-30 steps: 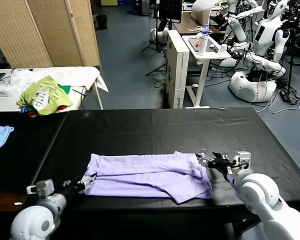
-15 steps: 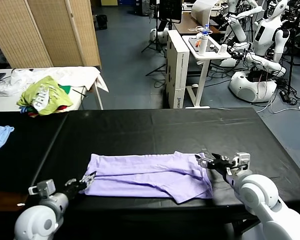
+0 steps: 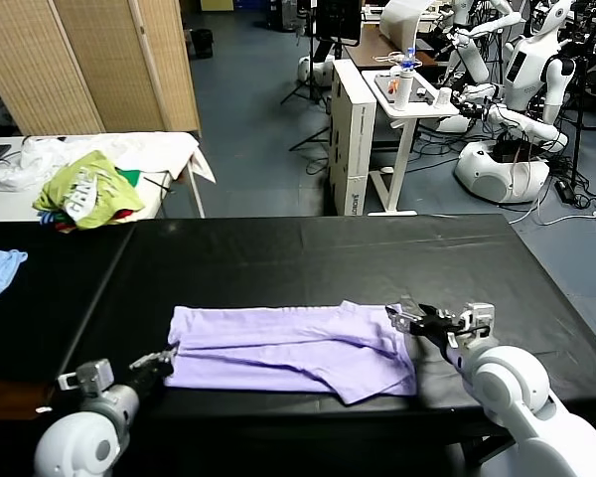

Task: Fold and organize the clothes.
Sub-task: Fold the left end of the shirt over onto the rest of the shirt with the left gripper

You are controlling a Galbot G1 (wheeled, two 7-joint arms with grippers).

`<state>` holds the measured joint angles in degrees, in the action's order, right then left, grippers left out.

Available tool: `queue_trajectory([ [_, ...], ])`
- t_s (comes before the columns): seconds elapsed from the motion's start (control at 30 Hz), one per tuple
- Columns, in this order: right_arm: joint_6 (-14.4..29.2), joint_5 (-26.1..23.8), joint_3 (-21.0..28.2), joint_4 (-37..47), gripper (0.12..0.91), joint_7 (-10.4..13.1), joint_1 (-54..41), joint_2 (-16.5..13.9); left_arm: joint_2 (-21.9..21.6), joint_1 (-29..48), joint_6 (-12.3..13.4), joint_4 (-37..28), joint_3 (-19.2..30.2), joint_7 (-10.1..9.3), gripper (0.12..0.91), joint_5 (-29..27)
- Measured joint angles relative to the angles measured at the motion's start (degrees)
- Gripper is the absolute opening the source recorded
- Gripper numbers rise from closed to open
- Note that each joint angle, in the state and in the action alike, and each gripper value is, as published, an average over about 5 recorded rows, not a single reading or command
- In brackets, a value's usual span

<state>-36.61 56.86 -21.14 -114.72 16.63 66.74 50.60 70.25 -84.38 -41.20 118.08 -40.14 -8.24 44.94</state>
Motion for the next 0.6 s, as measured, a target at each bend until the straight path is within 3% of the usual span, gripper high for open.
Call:
queue_trajectory([
  [0.17,0.4,-0.3,-0.4,-0.4,0.907,0.0,0.7,0.3,0.5,0.0,1.0,0.2,0.1,0.05,0.175,-1.5],
  [0.27,1.8,-0.7,-1.0,-0.8,0.907,-0.8,1.6,0.5,0.1,-0.2,3.0,0.7,0.2,0.39,0.172,-5.2],
  [0.5,10.0,-6.0,-4.1,-2.3,0.907,-7.5,5.8,0.8,-2.8,-1.7,7.7,1.7,-1.0,1.71,0.172,-19.4],
  [0.6,13.5,-8.0,-6.0,-3.5,0.907,-9.2,9.0,1.0,-4.5,-2.7,9.1,1.5,-2.2,2.27,0.172,-23.8],
])
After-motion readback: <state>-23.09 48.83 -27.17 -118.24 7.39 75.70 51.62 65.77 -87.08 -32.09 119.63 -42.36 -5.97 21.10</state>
